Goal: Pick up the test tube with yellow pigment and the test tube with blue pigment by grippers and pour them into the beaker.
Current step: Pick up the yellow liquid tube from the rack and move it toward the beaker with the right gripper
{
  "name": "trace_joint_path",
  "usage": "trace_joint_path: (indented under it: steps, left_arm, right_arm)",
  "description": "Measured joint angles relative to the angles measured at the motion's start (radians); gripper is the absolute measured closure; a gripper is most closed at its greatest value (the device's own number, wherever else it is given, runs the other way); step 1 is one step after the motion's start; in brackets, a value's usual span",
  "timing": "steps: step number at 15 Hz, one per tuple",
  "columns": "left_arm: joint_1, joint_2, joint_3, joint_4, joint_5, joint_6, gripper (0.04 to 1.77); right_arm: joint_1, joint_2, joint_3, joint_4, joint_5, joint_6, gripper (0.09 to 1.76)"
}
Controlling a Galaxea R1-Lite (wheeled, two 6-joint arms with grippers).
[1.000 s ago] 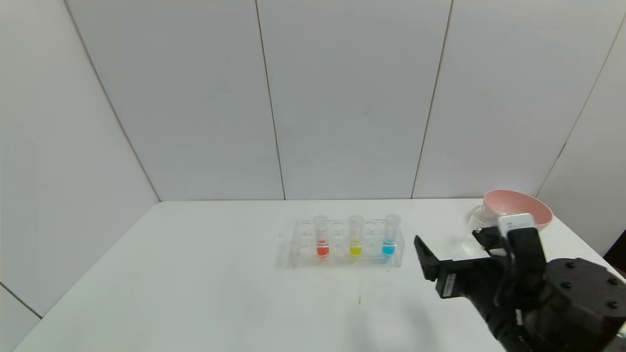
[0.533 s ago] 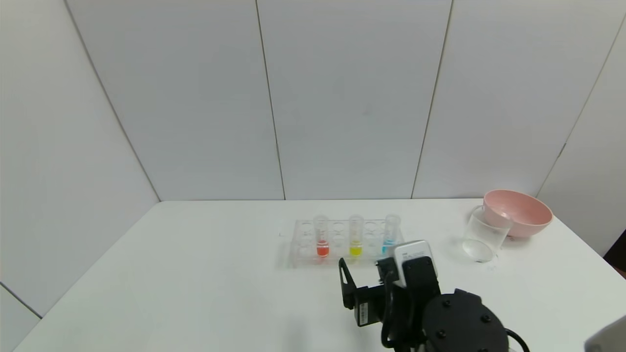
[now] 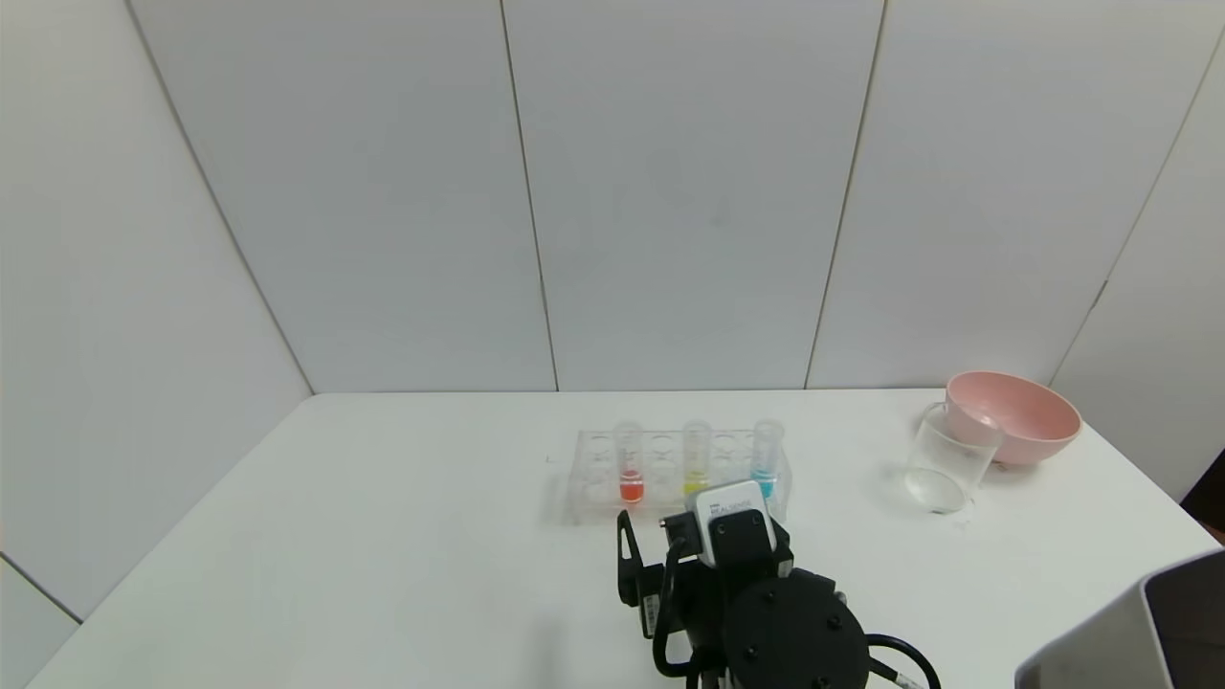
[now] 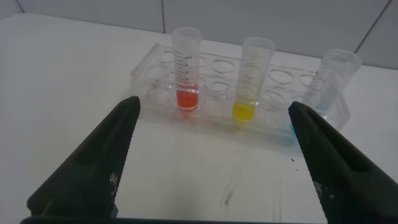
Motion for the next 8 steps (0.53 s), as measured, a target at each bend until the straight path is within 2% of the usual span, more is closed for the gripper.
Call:
trace_joint_path:
  steps: [8]
  left_arm:
    - [0.000,0.000,0.000,0.000,0.000,0.000,0.05]
  right_arm:
    - [-0.058,0.098,-0.148,0.047,-0.010,-0.002,0.14]
